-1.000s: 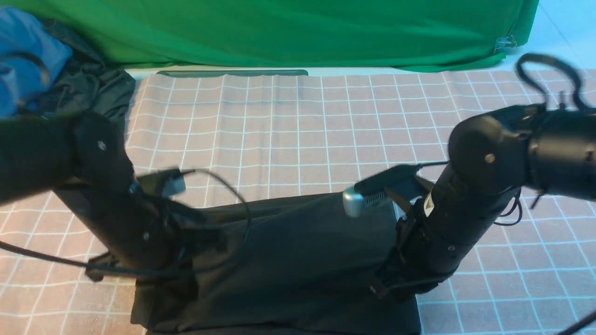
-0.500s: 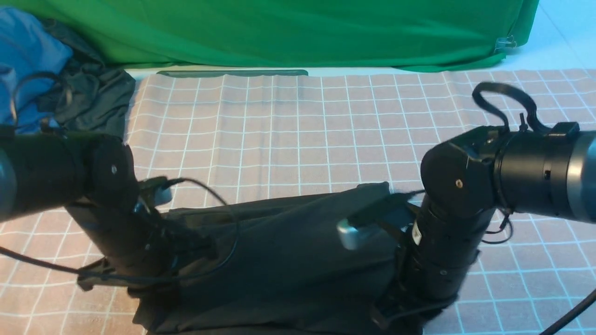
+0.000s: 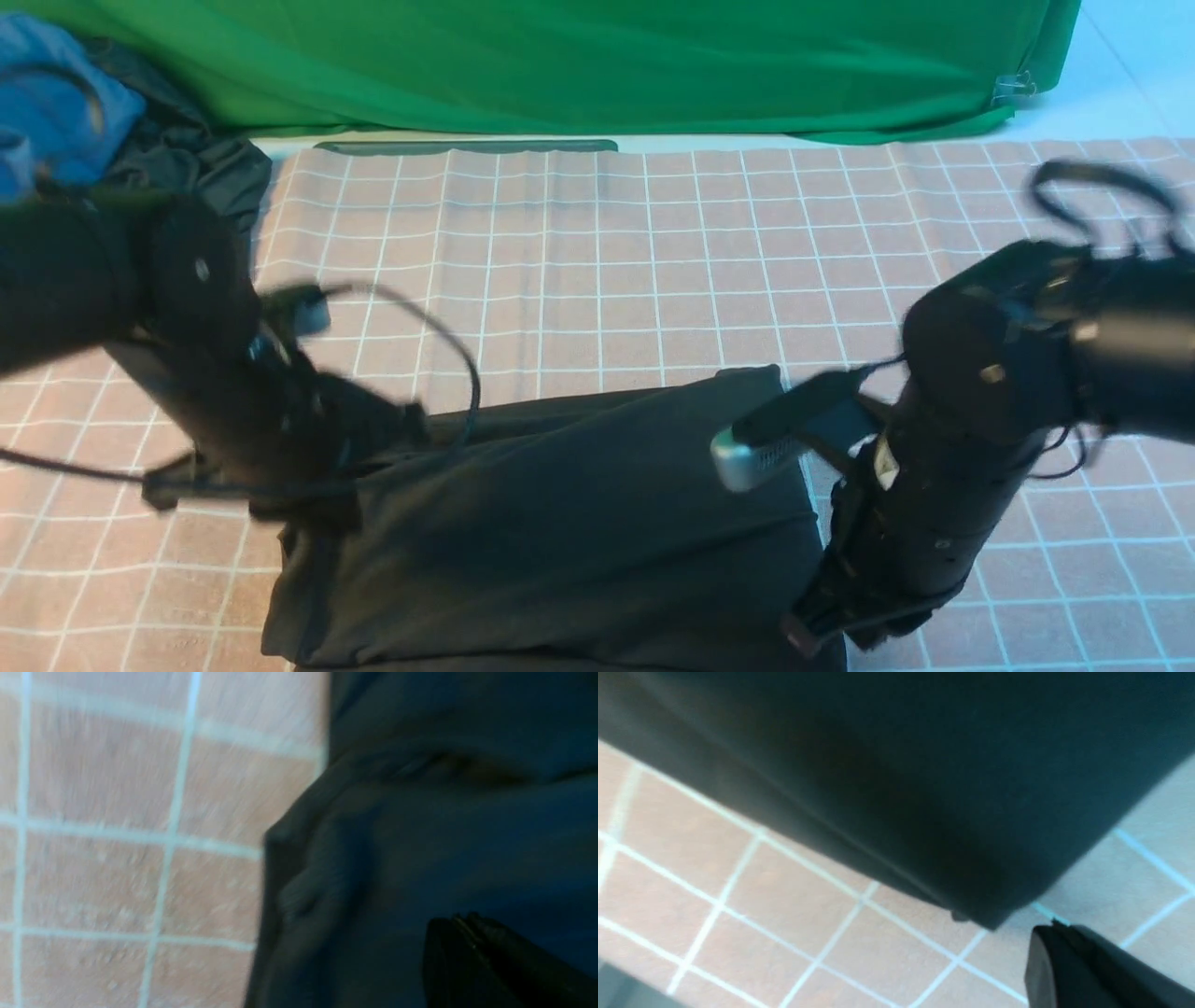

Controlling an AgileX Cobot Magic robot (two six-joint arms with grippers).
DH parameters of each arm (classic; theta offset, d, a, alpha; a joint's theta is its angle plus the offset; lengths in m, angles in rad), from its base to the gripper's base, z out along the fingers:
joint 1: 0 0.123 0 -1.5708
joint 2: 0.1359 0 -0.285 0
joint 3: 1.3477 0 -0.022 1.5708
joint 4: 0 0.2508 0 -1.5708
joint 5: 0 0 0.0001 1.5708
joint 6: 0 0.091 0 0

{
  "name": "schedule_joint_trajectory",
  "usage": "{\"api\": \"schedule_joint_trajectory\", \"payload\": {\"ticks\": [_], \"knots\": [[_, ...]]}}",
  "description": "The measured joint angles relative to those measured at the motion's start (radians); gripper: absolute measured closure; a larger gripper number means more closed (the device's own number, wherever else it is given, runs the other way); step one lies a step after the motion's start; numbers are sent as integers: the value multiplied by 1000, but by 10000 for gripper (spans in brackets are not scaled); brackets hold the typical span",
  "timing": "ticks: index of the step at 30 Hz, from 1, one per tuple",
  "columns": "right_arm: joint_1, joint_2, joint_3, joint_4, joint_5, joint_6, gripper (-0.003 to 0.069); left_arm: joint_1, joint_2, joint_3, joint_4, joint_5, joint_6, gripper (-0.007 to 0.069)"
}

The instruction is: Fold a long-sleeved shirt over a pink coffee tablecloth.

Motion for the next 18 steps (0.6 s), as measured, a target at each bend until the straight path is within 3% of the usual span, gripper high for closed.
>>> {"api": "schedule_joint_trajectory", "payload": {"ticks": [11,18], "knots": [[-27,-145,-1,0,-63,0,623,10,144,-48,19,-59,-18,611],[-114,-145,-1,-3,-60,-3,623,110,164,-48,20,-64,-18,611]]}}
